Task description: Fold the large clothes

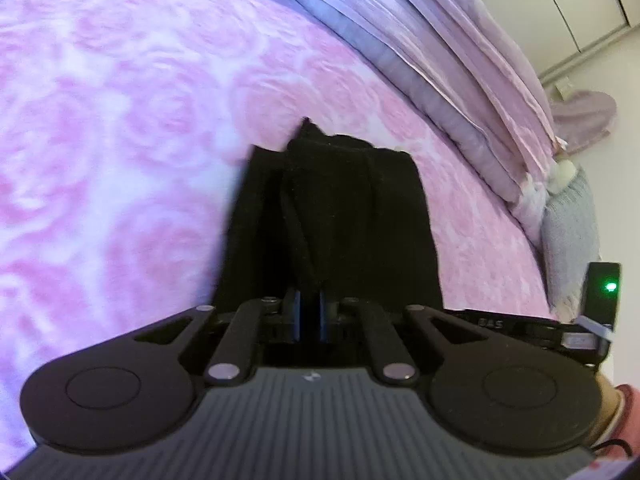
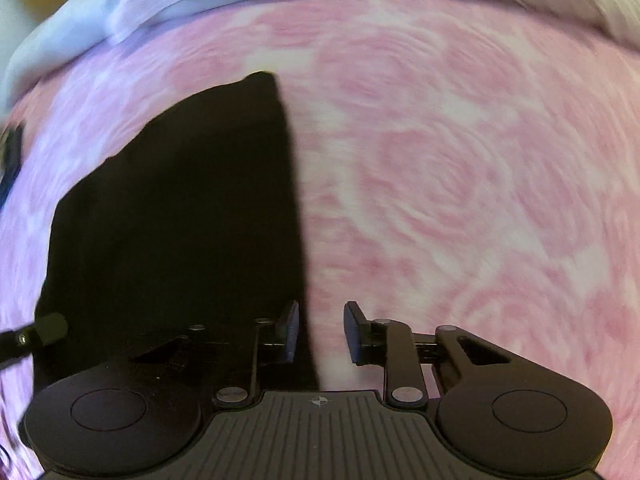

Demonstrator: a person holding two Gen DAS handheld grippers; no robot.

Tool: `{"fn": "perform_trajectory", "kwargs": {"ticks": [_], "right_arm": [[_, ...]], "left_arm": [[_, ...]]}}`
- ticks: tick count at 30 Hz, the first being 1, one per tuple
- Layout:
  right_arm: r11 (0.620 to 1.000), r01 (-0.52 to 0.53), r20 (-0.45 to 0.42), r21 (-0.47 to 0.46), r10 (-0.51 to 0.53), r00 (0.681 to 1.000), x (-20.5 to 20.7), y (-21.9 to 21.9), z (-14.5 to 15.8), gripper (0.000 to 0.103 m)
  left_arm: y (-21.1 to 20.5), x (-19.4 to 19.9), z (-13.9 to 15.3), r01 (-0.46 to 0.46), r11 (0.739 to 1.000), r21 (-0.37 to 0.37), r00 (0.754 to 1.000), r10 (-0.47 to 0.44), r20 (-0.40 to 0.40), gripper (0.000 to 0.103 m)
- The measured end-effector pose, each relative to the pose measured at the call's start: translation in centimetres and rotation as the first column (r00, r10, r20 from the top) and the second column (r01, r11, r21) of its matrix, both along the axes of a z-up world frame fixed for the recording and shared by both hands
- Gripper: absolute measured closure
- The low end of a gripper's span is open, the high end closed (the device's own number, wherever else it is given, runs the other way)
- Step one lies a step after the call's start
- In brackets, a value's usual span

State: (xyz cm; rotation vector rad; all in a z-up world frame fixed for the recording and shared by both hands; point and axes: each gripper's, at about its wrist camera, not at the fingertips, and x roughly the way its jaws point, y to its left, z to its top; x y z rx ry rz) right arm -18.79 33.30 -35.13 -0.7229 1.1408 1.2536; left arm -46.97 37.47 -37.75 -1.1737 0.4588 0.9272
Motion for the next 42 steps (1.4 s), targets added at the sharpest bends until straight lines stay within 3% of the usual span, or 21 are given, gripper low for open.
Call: {"fn": "perform_trajectory", "kwargs": {"ticks": [3, 10, 13, 15, 18, 20, 23, 26, 29, 33, 34, 35, 37, 39, 42], "right_arm": [[0.999, -0.044, -0.003, 0.016, 0.044, 0.999, -1.3, 0.5, -0.1, 0.082], [0.993, -0.109, 0.074, 0.041, 0.106, 0.992, -2.6, 0.9, -1.5, 0.082], [0.993, -0.092, 0.025, 0.075, 0.091, 0.996, -1.6, 0.2, -1.2, 0.081], [0.992, -0.086, -0.028, 0.093, 0.089, 0.996, -0.5, -0.9, -0.4, 0.081], [0.981, -0.121, -0.047, 0.152, 0.129, 0.990, 0.5, -4.1, 1.7, 0.073], [0.968, -0.187, -0.005, 0.169, 0.191, 0.982, 0.4, -6.5, 2.7, 0.060], [0.918, -0.358, 0.103, 0.169, 0.344, 0.933, -1.5, -9.9, 3.3, 0.057], [0.832, -0.531, 0.224, 0.162, 0.493, 0.841, -4.4, -12.3, 2.9, 0.057], [0.735, -0.662, 0.325, 0.147, 0.597, 0.734, -7.1, -13.2, 2.0, 0.057], [0.688, -0.708, 0.378, 0.163, 0.619, 0.688, -8.3, -13.3, 1.0, 0.057], [0.675, -0.720, 0.384, 0.163, 0.628, 0.677, -8.4, -13.1, 0.6, 0.059], [0.657, -0.734, 0.393, 0.174, 0.637, 0.663, -8.5, -13.0, 0.3, 0.076], [0.632, -0.751, 0.414, 0.191, 0.642, 0.646, -8.2, -13.0, -0.1, 0.099], [0.608, -0.764, 0.405, 0.217, 0.656, 0.637, -8.2, -12.8, 0.2, 0.100], [0.595, -0.791, 0.388, 0.138, 0.703, 0.596, -8.7, -12.3, -1.8, 0.100]], "left_arm": [[-0.1, -1.3, -0.5, -0.024, 1.000, 0.010, 0.999, 0.024, -0.047, 0.097], [1.7, -1.3, -2.9, 0.015, 1.000, 0.004, 0.999, -0.015, -0.030, 0.094], [1.7, -2.2, -2.9, -0.009, 1.000, -0.023, 1.000, 0.009, 0.003, 0.092], [0.9, -2.8, -1.7, -0.041, 0.999, -0.013, 0.999, 0.040, -0.019, 0.091], [-1.3, -4.0, 0.6, -0.082, 0.997, -0.008, 0.996, 0.082, -0.034, 0.085], [-3.5, -5.2, 1.7, -0.127, 0.991, -0.043, 0.992, 0.127, -0.010, 0.081], [-6.9, -6.1, 2.7, -0.195, 0.975, -0.106, 0.978, 0.201, 0.055, 0.078], [-8.6, -5.7, 2.7, -0.231, 0.961, -0.151, 0.959, 0.251, 0.131, 0.067], [-8.9, -4.5, 2.2, -0.265, 0.951, -0.160, 0.947, 0.288, 0.144, 0.066], [-8.5, -3.8, 1.2, -0.313, 0.936, -0.164, 0.928, 0.338, 0.157, 0.064], [-8.4, -3.7, 0.8, -0.325, 0.932, -0.163, 0.926, 0.349, 0.146, 0.074], [-8.4, -3.8, 0.5, -0.332, 0.929, -0.161, 0.925, 0.355, 0.137, 0.089], [-8.5, -4.1, 0.2, -0.349, 0.928, -0.128, 0.926, 0.363, 0.105, 0.094], [-8.7, -4.0, -0.2, -0.338, 0.939, -0.071, 0.940, 0.341, 0.030, 0.094], [-9.0, -3.6, -2.4, -0.324, 0.943, -0.077, 0.946, 0.324, -0.023, 0.092]]}}
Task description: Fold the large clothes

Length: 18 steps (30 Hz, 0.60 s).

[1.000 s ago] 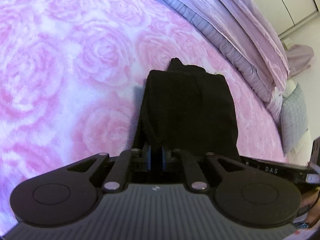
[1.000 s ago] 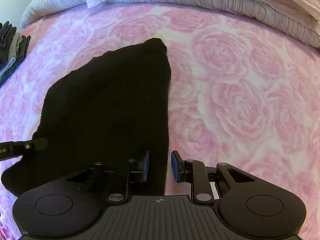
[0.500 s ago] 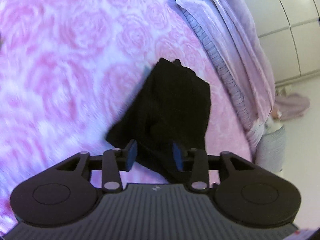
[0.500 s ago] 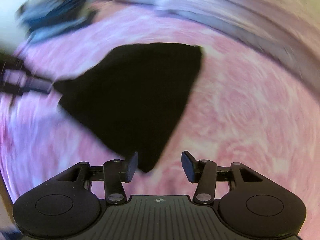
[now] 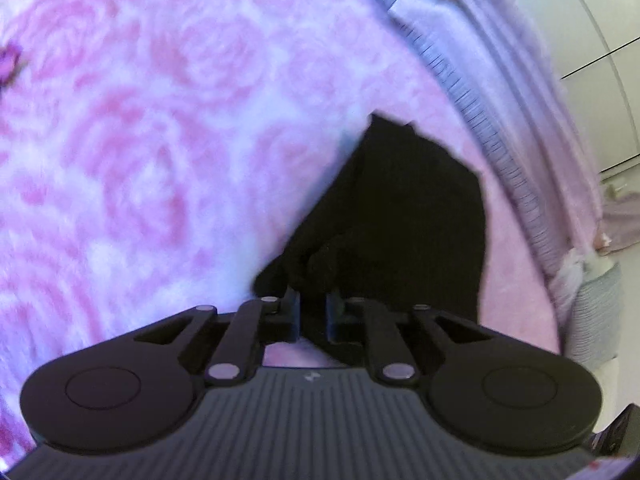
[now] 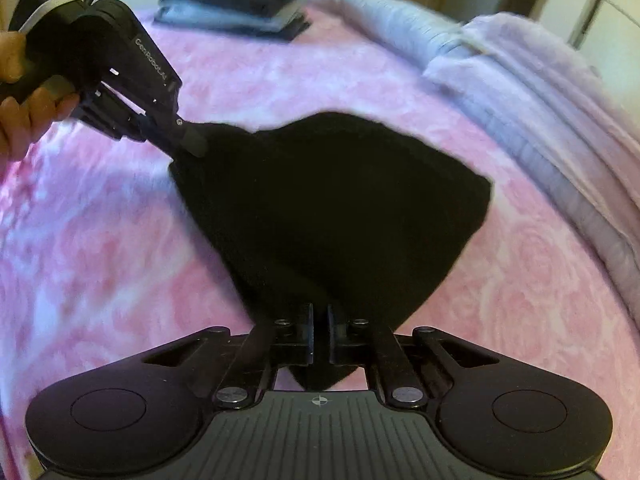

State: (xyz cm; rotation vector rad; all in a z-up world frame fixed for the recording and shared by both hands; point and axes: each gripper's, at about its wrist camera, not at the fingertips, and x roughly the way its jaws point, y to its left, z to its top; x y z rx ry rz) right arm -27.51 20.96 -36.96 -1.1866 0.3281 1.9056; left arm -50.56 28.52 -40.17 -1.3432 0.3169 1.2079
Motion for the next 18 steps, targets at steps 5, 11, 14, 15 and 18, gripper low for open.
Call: {"fn": "perform_trajectory", "kwargs": {"ticks": [5, 11, 14, 15, 18], "right_arm": [[0.995, 0.049, -0.047, -0.087, -0.053, 0.997, 0.6, 1.3, 0.9, 0.095], [0.929, 0.291, -0.314, -0.228, -0.353, 0.881, 5.4, 2.5, 5.7, 0.072], [0.891, 0.360, -0.390, -0.277, -0.446, 0.806, 6.3, 3.2, 6.1, 0.072], [0.880, 0.375, -0.389, -0.291, -0.467, 0.794, 6.2, 3.7, 5.6, 0.072], [0.860, 0.413, -0.370, -0.300, -0.504, 0.780, 5.3, 4.7, 4.0, 0.072]], "left_arm": [[-0.4, 1.0, 1.3, 0.022, 1.000, 0.011, 0.996, -0.021, -0.090, 0.087], [-1.6, 1.4, 6.7, 0.054, 0.997, 0.048, 0.967, -0.040, -0.250, 0.083], [-1.7, 2.4, 8.5, 0.102, 0.990, 0.098, 0.960, -0.072, -0.270, 0.084], [-1.4, 3.2, 8.7, 0.137, 0.985, 0.108, 0.957, -0.103, -0.270, 0.084], [-0.4, 6.1, 7.3, 0.234, 0.966, 0.110, 0.921, -0.183, -0.345, 0.083]]}}
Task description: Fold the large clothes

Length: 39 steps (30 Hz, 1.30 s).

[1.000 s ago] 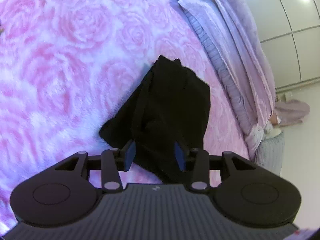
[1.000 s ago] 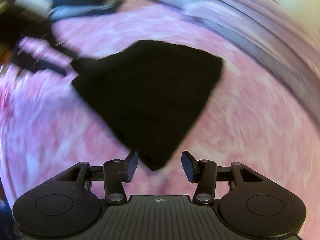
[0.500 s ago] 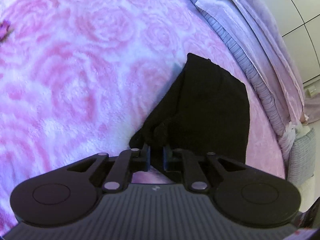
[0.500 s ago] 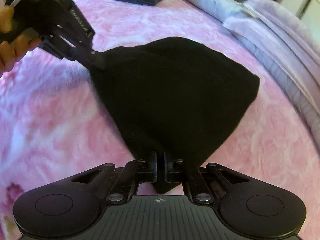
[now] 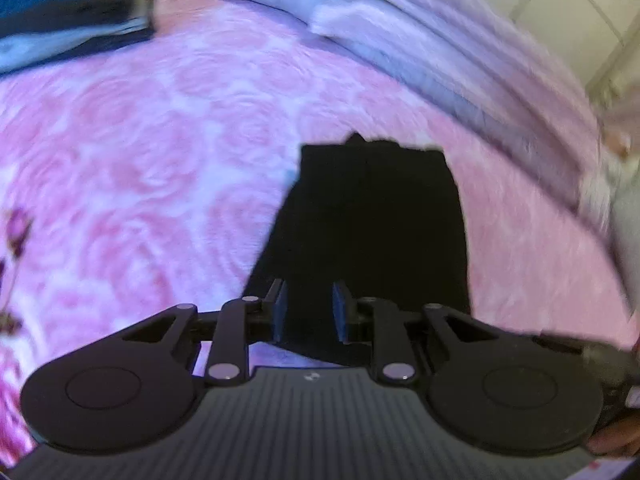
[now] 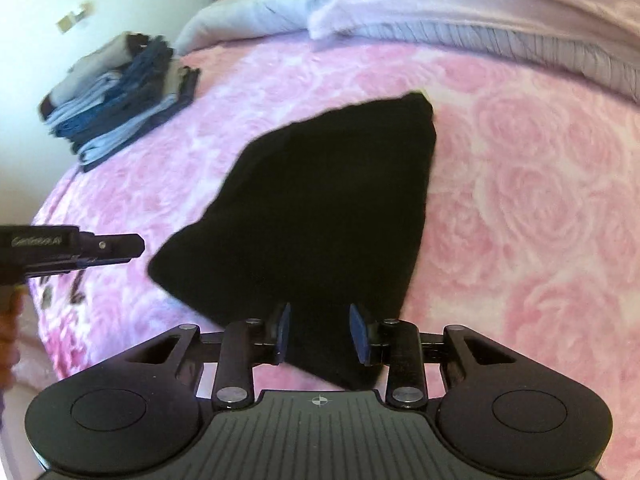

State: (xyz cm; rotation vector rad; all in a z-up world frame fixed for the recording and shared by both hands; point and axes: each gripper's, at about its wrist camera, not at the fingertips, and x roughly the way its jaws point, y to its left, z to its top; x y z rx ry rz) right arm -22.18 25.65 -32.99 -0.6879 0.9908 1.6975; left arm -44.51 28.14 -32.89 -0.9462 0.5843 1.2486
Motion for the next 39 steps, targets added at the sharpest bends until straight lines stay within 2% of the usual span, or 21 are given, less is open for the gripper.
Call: {"fn": "perform_trajectory", "kwargs": {"ticks": [2, 4, 6, 8, 11, 13, 15, 16, 17, 20, 24, 30, 37, 39], "right_arm": [[1.000, -0.001, 0.039, -0.013, 0.002, 0.999, -1.0, 0.6, -1.3, 0.073], [1.000, -0.021, 0.085, -0.019, 0.022, 0.996, -1.7, 0.9, -2.4, 0.073], [0.998, -0.069, 0.156, 0.001, 0.068, 0.985, -3.0, 0.9, -2.8, 0.073], [0.996, -0.093, 0.193, -0.001, 0.091, 0.977, -3.7, 0.8, -3.0, 0.073], [0.996, -0.072, 0.162, -0.047, 0.079, 0.984, -3.1, 1.3, -2.3, 0.072], [0.996, -0.046, 0.122, -0.073, 0.055, 0.991, -2.2, 1.4, -1.5, 0.070], [0.994, -0.031, 0.096, -0.105, 0.041, 0.994, -1.6, 1.4, -0.7, 0.059], [0.992, -0.025, 0.095, -0.126, 0.037, 0.995, -1.4, 1.3, -0.4, 0.047], [0.989, -0.016, 0.098, -0.148, 0.031, 0.995, -1.2, 1.1, -0.1, 0.042], [0.975, 0.025, 0.120, -0.222, 0.002, 0.993, -0.5, 0.5, 0.5, 0.039], [0.952, 0.062, 0.108, -0.300, -0.031, 0.994, 0.3, -0.3, 0.6, 0.038], [0.951, 0.049, 0.119, -0.304, -0.013, 0.993, 0.6, -1.2, 1.0, 0.037], [0.954, 0.053, 0.114, -0.296, -0.020, 0.993, 1.0, -1.0, 1.0, 0.037], [0.954, 0.050, 0.117, -0.295, -0.016, 0.993, 1.2, -0.9, 1.0, 0.037]], "left_arm": [[0.8, 0.9, -2.2, 0.017, 1.000, -0.018, 0.999, -0.018, -0.040, 0.085], [1.2, 1.3, -4.6, 0.019, 0.999, -0.031, 0.997, -0.021, -0.076, 0.083], [1.1, 1.3, -5.2, 0.030, 1.000, 0.006, 0.996, -0.029, -0.086, 0.082], [1.1, 1.6, -5.0, 0.051, 0.999, 0.006, 0.992, -0.050, -0.118, 0.082], [1.2, 1.9, -3.8, 0.040, 0.999, -0.028, 0.987, -0.044, -0.152, 0.082], [1.1, 2.1, -2.6, -0.002, 0.998, -0.057, 0.983, -0.008, -0.182, 0.083], [1.0, 2.3, -1.4, -0.054, 0.993, -0.108, 0.978, 0.031, -0.206, 0.081], [0.8, 2.4, -0.9, -0.080, 0.988, -0.133, 0.975, 0.050, -0.217, 0.077], [0.6, 2.5, -0.3, -0.100, 0.982, -0.159, 0.974, 0.064, -0.216, 0.074], [-0.1, 3.0, 0.6, -0.132, 0.961, -0.242, 0.977, 0.085, -0.197, 0.069], [-0.9, 4.2, 1.0, -0.126, 0.947, -0.296, 0.975, 0.063, -0.215, 0.066], [-1.9, 5.5, 1.0, -0.112, 0.938, -0.329, 0.975, 0.040, -0.219, 0.065], [-1.8, 6.0, 1.0, -0.106, 0.937, -0.334, 0.976, 0.033, -0.217, 0.064], [-1.8, 5.7, 1.0, -0.113, 0.937, -0.331, 0.980, 0.049, -0.193, 0.063]]}}
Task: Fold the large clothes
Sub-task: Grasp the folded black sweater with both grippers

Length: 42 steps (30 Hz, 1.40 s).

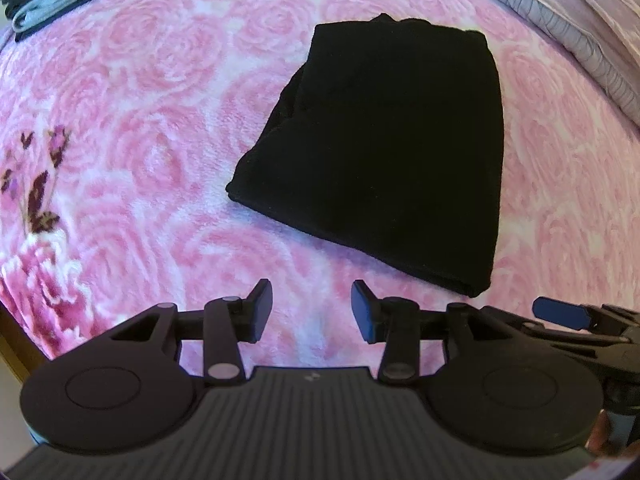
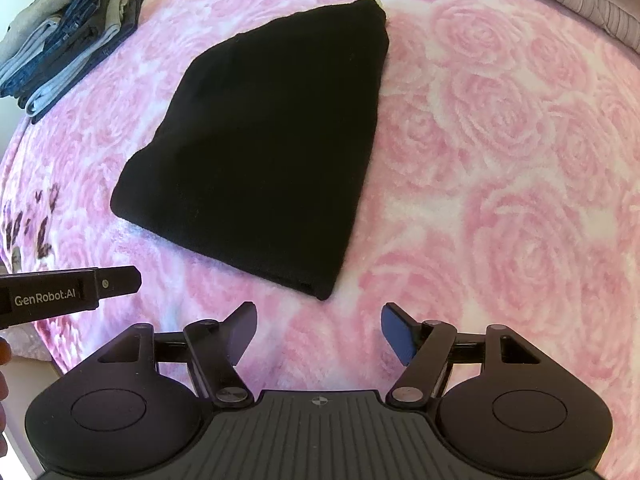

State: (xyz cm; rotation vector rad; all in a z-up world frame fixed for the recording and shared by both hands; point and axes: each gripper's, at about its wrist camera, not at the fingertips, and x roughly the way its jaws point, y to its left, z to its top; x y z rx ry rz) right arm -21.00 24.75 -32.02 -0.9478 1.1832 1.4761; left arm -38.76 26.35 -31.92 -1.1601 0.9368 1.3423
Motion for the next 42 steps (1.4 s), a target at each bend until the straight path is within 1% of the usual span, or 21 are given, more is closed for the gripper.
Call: {"fn": "perform_trajectory", "kwargs": {"ticks": [2, 3, 5, 7, 12, 13, 15, 16, 17, 18, 19, 20, 21, 26, 28, 30, 32, 35, 37, 38, 42], "right_arm": [[1.000, 0.000, 0.005, 0.008, 0.000, 1.000, 0.5, 0.1, -0.1, 0.037], [1.000, 0.008, 0.007, 0.012, -0.008, 1.000, 0.9, 0.1, -0.2, 0.037], [0.999, 0.042, 0.005, 0.014, -0.042, 0.999, 2.1, 0.1, -0.5, 0.037], [0.996, 0.094, -0.002, 0.005, -0.094, 0.996, 3.8, 0.0, -1.0, 0.037], [0.983, 0.183, 0.011, -0.019, -0.183, 0.983, 7.4, 0.2, -2.0, 0.037], [0.980, 0.196, 0.020, -0.020, -0.195, 0.981, 7.9, 0.2, -2.1, 0.037], [0.975, 0.222, 0.043, -0.028, -0.221, 0.974, 8.9, 0.3, -2.4, 0.037], [0.972, 0.232, 0.050, -0.034, -0.231, 0.972, 9.3, 0.4, -2.4, 0.037], [0.970, 0.241, 0.055, -0.041, -0.238, 0.970, 9.6, 0.4, -2.6, 0.037], [0.968, 0.247, 0.057, -0.048, -0.244, 0.968, 9.8, 0.3, -2.8, 0.037], [0.967, 0.250, 0.057, -0.054, -0.247, 0.967, 9.9, 0.3, -2.9, 0.037], [0.966, 0.252, 0.055, -0.061, -0.249, 0.967, 10.0, 0.4, -3.1, 0.037], [0.965, 0.253, 0.053, -0.065, -0.250, 0.967, 9.9, 0.4, -3.2, 0.037], [0.972, 0.224, 0.031, -0.074, -0.222, 0.975, 9.3, 0.7, -3.3, 0.037], [0.975, 0.210, 0.013, -0.077, -0.210, 0.978, 8.8, 0.9, -3.3, 0.037], [0.979, 0.187, -0.025, -0.085, -0.190, 0.982, 8.3, 1.2, -3.3, 0.037], [0.983, 0.156, -0.080, -0.095, -0.164, 0.983, 7.7, 1.6, -3.3, 0.037], [0.992, 0.096, -0.165, -0.083, -0.109, 0.980, 6.5, 2.7, -3.4, 0.037], [0.997, 0.055, -0.202, -0.044, -0.063, 0.977, 5.7, 4.0, -3.4, 0.037], [1.000, 0.030, -0.219, -0.006, -0.031, 0.975, 5.4, 5.0, -3.2, 0.037], [0.990, -0.034, -0.274, 0.138, 0.071, 0.959, 5.4, 9.9, -2.3, 0.037]], "left_arm": [[-0.2, -1.0, -0.2, -0.070, 0.997, 0.018, 0.993, 0.068, 0.101, 0.055], [-0.6, -1.8, -0.4, -0.129, 0.991, 0.035, 0.975, 0.121, 0.187, 0.051], [-1.5, -3.3, -1.5, -0.257, 0.964, 0.066, 0.910, 0.219, 0.351, 0.039], [-2.2, -4.3, -3.5, -0.364, 0.930, 0.051, 0.834, 0.301, 0.463, 0.039], [-2.8, -5.3, -8.7, -0.540, 0.840, 0.044, 0.683, 0.407, 0.606, 0.039], [-2.8, -5.5, -9.7, -0.578, 0.815, 0.042, 0.643, 0.423, 0.638, 0.040], [-2.6, -5.9, -11.0, -0.625, 0.779, 0.047, 0.589, 0.432, 0.683, 0.040], [-2.4, -6.0, -11.2, -0.640, 0.766, 0.056, 0.574, 0.429, 0.698, 0.041], [-2.1, -6.0, -11.3, -0.651, 0.756, 0.068, 0.568, 0.425, 0.705, 0.046], [-1.8, -5.8, -11.4, -0.657, 0.750, 0.078, 0.567, 0.423, 0.707, 0.052], [-1.4, -5.8, -11.4, -0.657, 0.750, 0.080, 0.566, 0.420, 0.709, 0.066], [-0.9, -5.9, -11.5, -0.652, 0.755, 0.077, 0.566, 0.416, 0.712, 0.075], [-0.4, -6.2, -11.3, -0.636, 0.768, 0.077, 0.582, 0.411, 0.702, 0.077], [1.8, -8.9, -7.5, -0.455, 0.879, 0.144, 0.736, 0.280, 0.617, 0.086], [3.0, -11.3, -5.3, -0.368, 0.908, 0.199, 0.810, 0.208, 0.548, 0.087], [4.8, -14.2, -3.4, -0.286, 0.928, 0.238, 0.872, 0.150, 0.465, 0.087], [7.2, -17.0, -2.6, -0.208, 0.947, 0.246, 0.910, 0.095, 0.404, 0.088], [10.7, -19.6, -4.0, -0.162, 0.966, 0.202, 0.933, 0.084, 0.350, 0.085], [11.8, -20.3, -5.8, -0.180, 0.974, 0.137, 0.917, 0.115, 0.383, 0.078], [11.8, -20.5, -6.1, -0.196, 0.971, 0.134, 0.908, 0.128, 0.399, 0.076], [8.6, -21.3, -5.6, -0.293, 0.939, 0.177, 0.873, 0.188, 0.451, 0.067]]}}
